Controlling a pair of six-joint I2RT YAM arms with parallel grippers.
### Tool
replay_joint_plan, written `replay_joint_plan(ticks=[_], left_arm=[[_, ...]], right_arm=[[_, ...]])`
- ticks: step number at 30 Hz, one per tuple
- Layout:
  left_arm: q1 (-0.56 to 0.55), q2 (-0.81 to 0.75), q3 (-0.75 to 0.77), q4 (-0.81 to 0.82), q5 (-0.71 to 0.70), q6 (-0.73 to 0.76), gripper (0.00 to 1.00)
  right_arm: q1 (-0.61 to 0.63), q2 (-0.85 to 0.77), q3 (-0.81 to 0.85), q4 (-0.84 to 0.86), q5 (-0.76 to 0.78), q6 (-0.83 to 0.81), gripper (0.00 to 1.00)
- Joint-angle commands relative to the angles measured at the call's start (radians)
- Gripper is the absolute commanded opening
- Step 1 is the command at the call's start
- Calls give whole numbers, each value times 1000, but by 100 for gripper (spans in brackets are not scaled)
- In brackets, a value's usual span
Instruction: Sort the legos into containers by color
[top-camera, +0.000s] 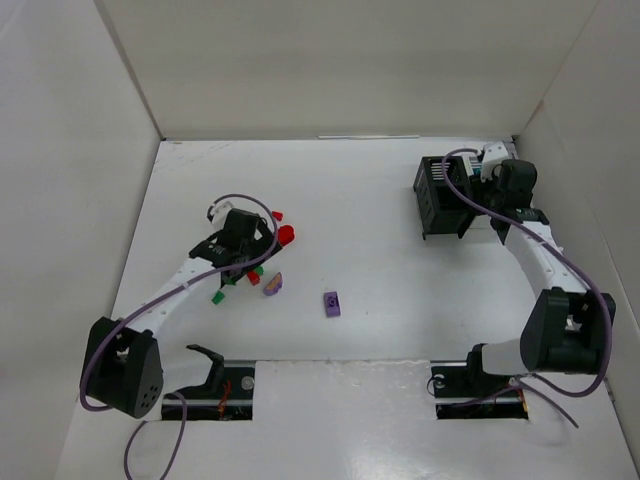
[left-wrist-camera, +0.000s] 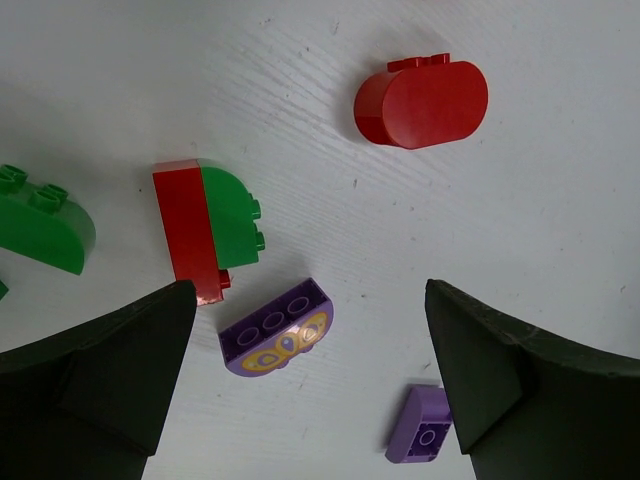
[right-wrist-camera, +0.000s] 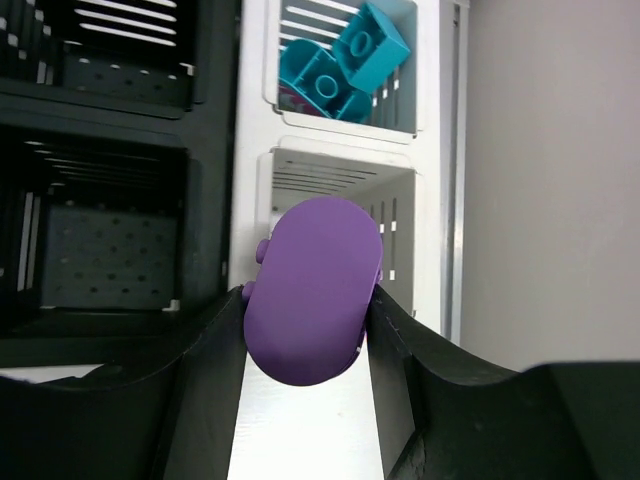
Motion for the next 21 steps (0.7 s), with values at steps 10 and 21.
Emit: replay_joint_plan(ticks=[10, 21], left_arm=[[-24, 40, 0, -27, -8, -17, 96], [-79, 49, -6, -75, -48, -83, 96]], right_arm=[[-22, 76, 95, 57, 51, -20, 100], [23, -261, 43, 69, 32, -65, 100]])
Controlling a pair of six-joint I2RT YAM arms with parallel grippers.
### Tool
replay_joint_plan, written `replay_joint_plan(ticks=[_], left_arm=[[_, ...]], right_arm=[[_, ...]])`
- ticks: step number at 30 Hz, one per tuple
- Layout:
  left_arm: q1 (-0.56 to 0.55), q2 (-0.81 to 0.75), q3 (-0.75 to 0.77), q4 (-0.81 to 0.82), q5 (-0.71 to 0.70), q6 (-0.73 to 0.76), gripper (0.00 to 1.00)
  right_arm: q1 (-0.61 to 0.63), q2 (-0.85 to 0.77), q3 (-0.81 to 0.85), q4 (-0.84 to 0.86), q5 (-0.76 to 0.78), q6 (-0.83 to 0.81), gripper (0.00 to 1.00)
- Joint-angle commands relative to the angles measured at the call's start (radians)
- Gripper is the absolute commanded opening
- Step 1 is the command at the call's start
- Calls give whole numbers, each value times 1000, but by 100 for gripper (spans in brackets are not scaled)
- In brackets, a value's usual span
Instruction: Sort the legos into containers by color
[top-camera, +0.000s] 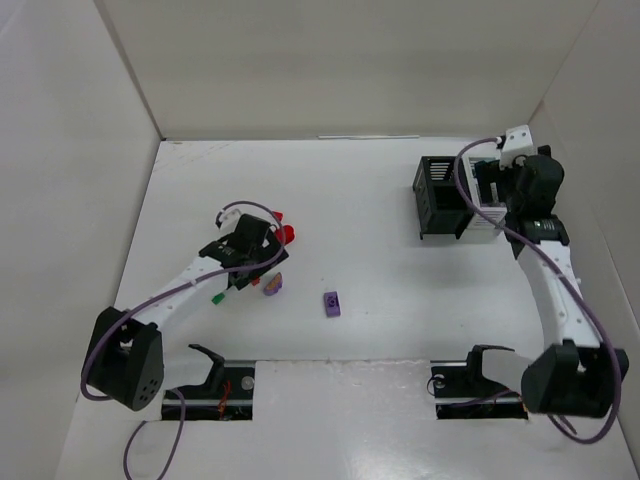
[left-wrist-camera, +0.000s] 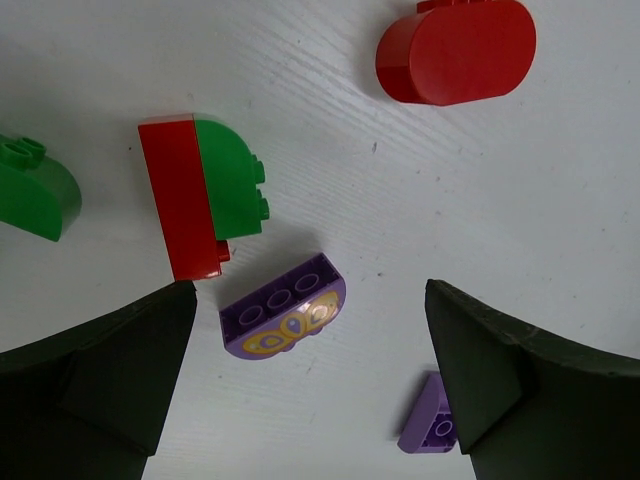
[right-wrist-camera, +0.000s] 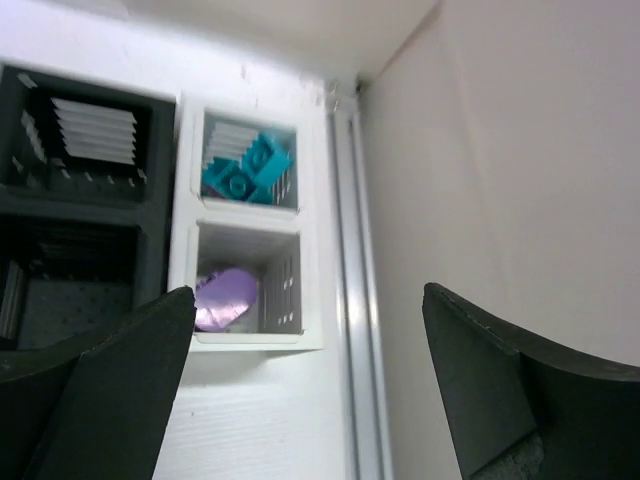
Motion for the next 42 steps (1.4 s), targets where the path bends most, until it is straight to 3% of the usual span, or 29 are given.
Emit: replay_joint_plan(ticks=[1, 3, 4, 7, 8, 9, 11, 19, 22, 23, 24, 25, 27, 30, 36, 42], left_arm=[[-42, 2, 0, -46, -50, -47, 96], [-54, 2, 23, -64, -59, -47, 96], [-54, 2, 23, -64, -68, -58, 96], [-82, 2, 52, -73, -80, -69, 96], [-91, 2, 69, -73, -81, -69, 96], [-91, 2, 90, -73, -81, -69, 96], [-103, 2, 109, -82, -81, -69, 95], [-134, 12, 118, -138, -102, -89, 95], [-134, 32, 89, -148, -102, -114, 95], [-134, 32, 74, -148, -102, -115, 95], [-134, 32, 58, -157, -111, -127, 95], [-143, 32, 49, -158, -111, -136, 95], [-154, 32, 31, -144, -122, -136, 95], [-163, 68, 17, -125, -159, -110, 90], [-198, 122, 8, -86, -193, -52, 71], [-220, 170, 8, -30, -193, 16, 68]], right_arm=[[71, -183, -23, 81, 0, -45, 100], [71, -298, -92, 131, -23, 13, 100], [71, -327, -127, 156, 57, 97, 100], [27, -347, -204, 208, 38, 307, 100], [13, -335, -204, 196, -52, 299, 100], [13, -289, -158, 196, -160, 128, 100], [13, -234, -98, 160, -281, 52, 100], [62, -191, -71, 90, -135, 110, 100], [62, -191, -71, 90, -169, 99, 98], [62, -177, -71, 104, -210, 69, 89], [62, -166, -71, 95, -238, 59, 89], [62, -156, -71, 95, -290, 59, 97], [71, -110, -36, 48, -327, 59, 100], [71, -77, -35, 24, -358, 84, 100], [71, -77, -35, 6, -349, 93, 100], [71, -86, -45, -16, -339, 93, 100]])
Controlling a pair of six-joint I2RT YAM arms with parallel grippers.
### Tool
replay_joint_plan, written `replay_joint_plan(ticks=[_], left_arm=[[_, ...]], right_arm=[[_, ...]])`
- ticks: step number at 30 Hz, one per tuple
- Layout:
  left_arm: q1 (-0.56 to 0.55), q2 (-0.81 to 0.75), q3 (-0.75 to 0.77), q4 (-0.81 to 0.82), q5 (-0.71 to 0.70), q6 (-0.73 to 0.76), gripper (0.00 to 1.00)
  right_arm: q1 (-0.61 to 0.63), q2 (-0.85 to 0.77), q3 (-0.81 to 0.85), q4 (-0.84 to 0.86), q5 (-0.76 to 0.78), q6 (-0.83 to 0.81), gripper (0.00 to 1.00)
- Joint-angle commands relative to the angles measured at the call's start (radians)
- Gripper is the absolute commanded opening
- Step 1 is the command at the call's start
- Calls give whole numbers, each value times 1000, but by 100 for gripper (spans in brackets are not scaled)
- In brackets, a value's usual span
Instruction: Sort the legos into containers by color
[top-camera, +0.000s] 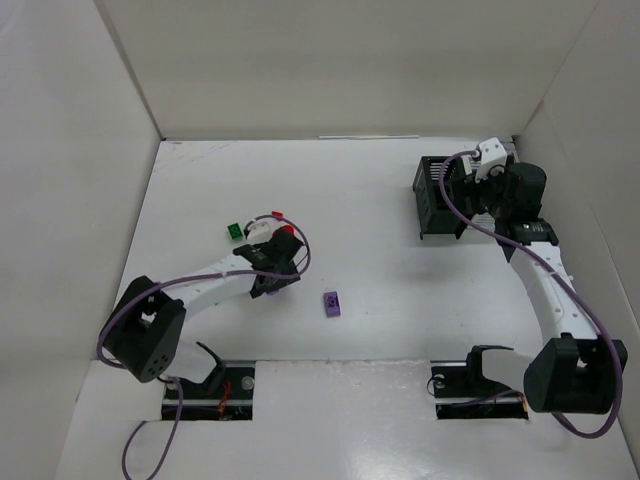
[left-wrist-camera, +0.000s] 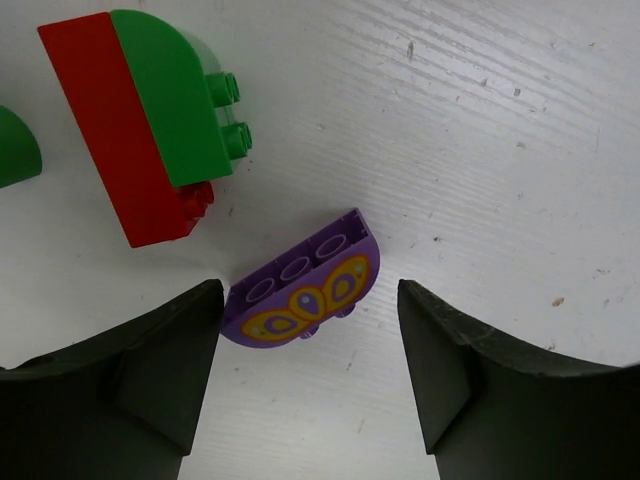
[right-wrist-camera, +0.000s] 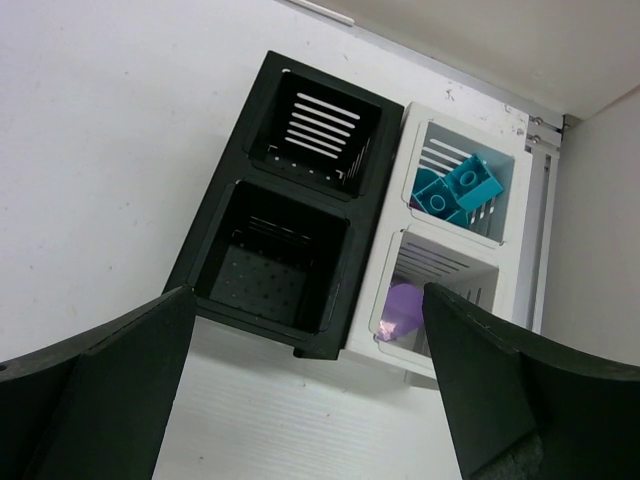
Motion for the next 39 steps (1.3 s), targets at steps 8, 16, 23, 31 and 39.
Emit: replay_joint_plan(ticks=[8, 16, 23, 31, 39], left_arm=[[-34, 59, 23, 55, -19, 57, 35], [-106, 69, 88, 46, -53, 48, 17], [-160, -14, 213, 56, -55, 99, 8], [-160, -168, 339, 133, -104, -94, 13], [-194, -188, 291, 342, -92, -320, 13]], right_arm=[[17, -43, 31, -42, -32, 15, 100], [178, -95, -9, -109, -46, 2, 100], [271, -281, -121, -127, -210, -98, 99], [320, -474, -399, 284, -535, 203, 99], [544, -347, -399, 722, -380, 475, 94]])
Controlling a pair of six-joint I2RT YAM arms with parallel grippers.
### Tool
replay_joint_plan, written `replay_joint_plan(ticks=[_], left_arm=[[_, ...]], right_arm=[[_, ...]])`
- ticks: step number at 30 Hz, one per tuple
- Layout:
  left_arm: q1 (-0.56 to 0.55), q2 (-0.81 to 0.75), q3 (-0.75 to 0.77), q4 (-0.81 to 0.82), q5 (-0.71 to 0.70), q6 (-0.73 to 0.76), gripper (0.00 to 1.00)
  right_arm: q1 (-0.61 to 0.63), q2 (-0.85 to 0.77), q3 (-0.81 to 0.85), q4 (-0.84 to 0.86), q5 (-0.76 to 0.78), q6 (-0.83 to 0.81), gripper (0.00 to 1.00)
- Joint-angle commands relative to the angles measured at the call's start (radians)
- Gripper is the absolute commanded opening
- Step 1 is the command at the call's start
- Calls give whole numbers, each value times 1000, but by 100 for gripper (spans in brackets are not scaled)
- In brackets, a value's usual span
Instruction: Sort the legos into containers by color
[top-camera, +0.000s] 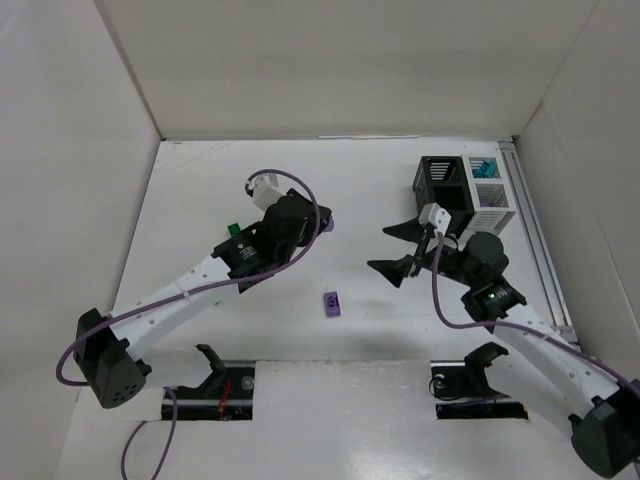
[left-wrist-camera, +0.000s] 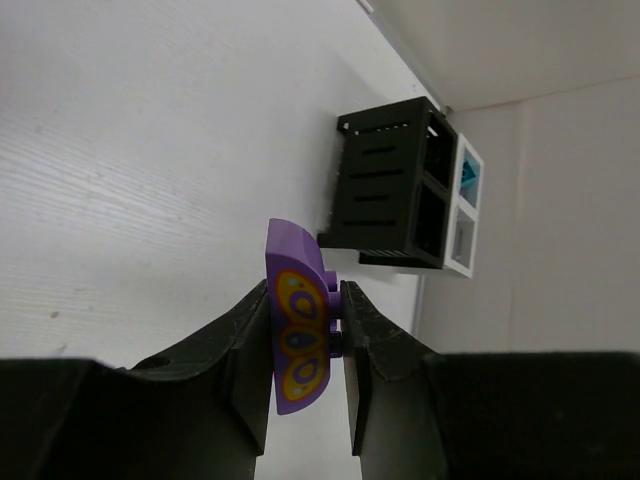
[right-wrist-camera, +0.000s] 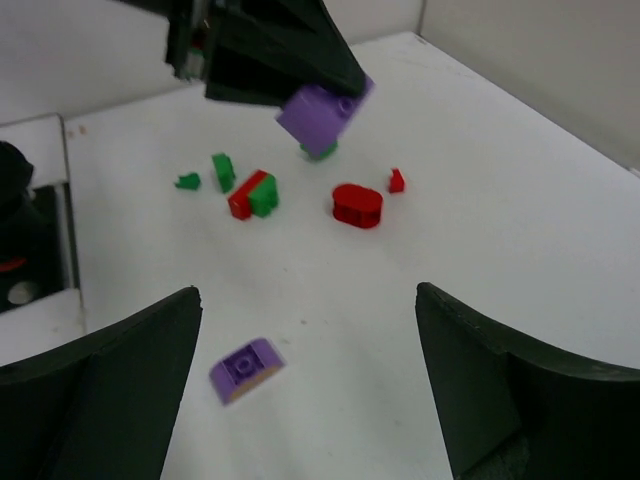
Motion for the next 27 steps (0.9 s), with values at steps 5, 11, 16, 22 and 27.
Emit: replay_joint_plan(ticks=[5, 11, 16, 22, 27], left_arm=[[-99, -24, -32, 161, -77, -159, 14], [-145, -56, -55, 204, -146, -176, 18], [-179, -75, -73, 230, -183, -187, 18], [-188, -98, -93, 250, -212, -188, 18], [-208, -136, -145, 315, -249, -158, 19]], right_arm=[[142, 231, 175, 314, 47, 181, 86], [151, 353, 209, 489, 24, 295, 82], [162, 377, 240, 489, 61, 304, 76], [162, 377, 269, 410, 111, 304, 74], [162, 399, 281, 372, 122, 284, 76]])
